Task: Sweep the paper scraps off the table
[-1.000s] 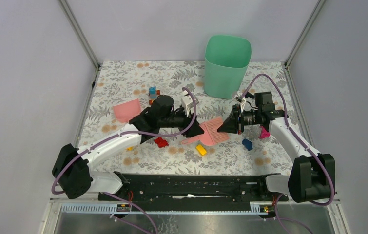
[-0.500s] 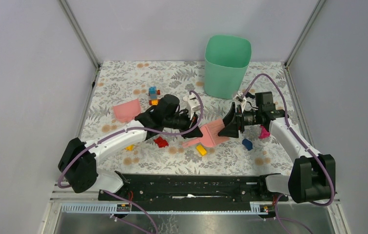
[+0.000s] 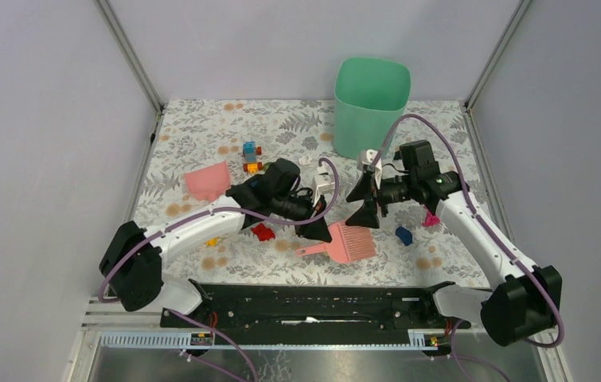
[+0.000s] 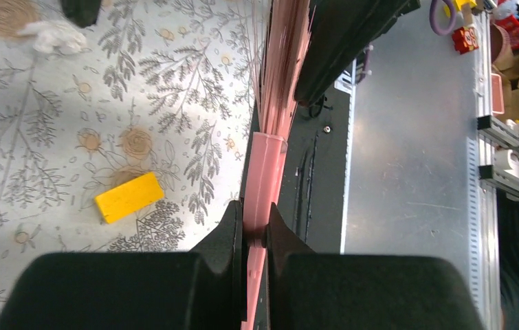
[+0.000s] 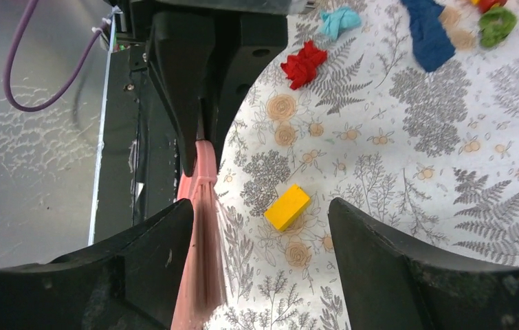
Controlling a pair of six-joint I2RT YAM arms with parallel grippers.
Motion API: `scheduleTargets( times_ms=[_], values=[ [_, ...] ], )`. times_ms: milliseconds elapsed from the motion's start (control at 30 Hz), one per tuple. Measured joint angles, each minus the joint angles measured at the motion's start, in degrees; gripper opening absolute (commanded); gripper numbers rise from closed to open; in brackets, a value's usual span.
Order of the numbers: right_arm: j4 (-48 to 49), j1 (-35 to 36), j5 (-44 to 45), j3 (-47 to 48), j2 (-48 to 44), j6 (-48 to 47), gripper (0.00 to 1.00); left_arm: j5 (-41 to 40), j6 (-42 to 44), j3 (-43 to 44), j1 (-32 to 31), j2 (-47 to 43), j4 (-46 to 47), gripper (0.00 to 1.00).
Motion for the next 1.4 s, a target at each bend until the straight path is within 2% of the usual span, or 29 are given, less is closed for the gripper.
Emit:
scheduleTargets(
  times_ms=[300,400,467,533,633,733,800,833,900,967,1100,1200,1300,1400],
  values=[
    [-4.7,5.9,1.7,2.6,6.3,-0.9,0.77,2.0,-0.1,0.0,-0.4,1.2,-2.1,0.0],
    [-5.7,6.8,1.1,3.0,6.7,-0.7,0.74,2.0,-0.2,0.0,-0.5,1.2,-1.4,0.0],
    [-6.3,6.9,0.3,3.0,6.8,-0.5,0.68,2.0,-0.4,0.0,-0.5,1.2,-1.2,0.0],
    [-6.6,7.0,-0.2,3.0,6.8,-0.1,0.56,1.9,-0.6,0.0,-0.5,1.2,-0.7,0.0],
    [-6.7,7.0,-1.2,3.0,7.2,0.5,0.45,1.8,-0.9,0.0,-0.5,1.2,-0.2,0.0],
    [-6.7,7.1,-1.9,3.0,8.0,1.1,0.27,1.7,-1.0,0.0,-0.5,1.2,-0.1,0.0],
    [-6.6,7.1,-2.8,2.7,8.1,1.9,0.08,1.2,-1.0,0.0,-0.4,1.2,-0.2,0.09],
    [-6.5,7.1,-3.0,2.4,8.1,2.5,0.02,1.2,-0.9,0.0,-0.3,1.2,-0.2,0.17],
    [-6.3,7.0,-3.1,2.2,8.3,3.8,0.0,0.9,-0.9,0.0,-0.5,1.2,-0.2,0.38],
    [-6.2,7.1,-3.0,1.9,8.3,4.0,0.0,0.4,-0.9,0.0,-0.7,1.2,-0.1,0.49],
    [-5.0,7.0,-3.1,1.6,8.2,4.5,0.0,-2.4,-2.0,0.0,-0.5,0.0,0.5,0.61],
    [-3.5,5.4,-4.9,0.9,7.9,6.4,0.0,-5.5,-3.3,0.0,0.1,-2.0,1.4,0.66],
    [1.4,-0.7,-10.1,-0.6,7.2,12.1,0.0,-7.7,-6.6,-0.7,1.6,-4.5,3.9,0.71],
    [5.9,-6.0,-13.6,-1.7,7.1,17.4,0.0,-8.8,-12.0,-3.6,3.5,-7.5,8.6,0.7]
  ],
)
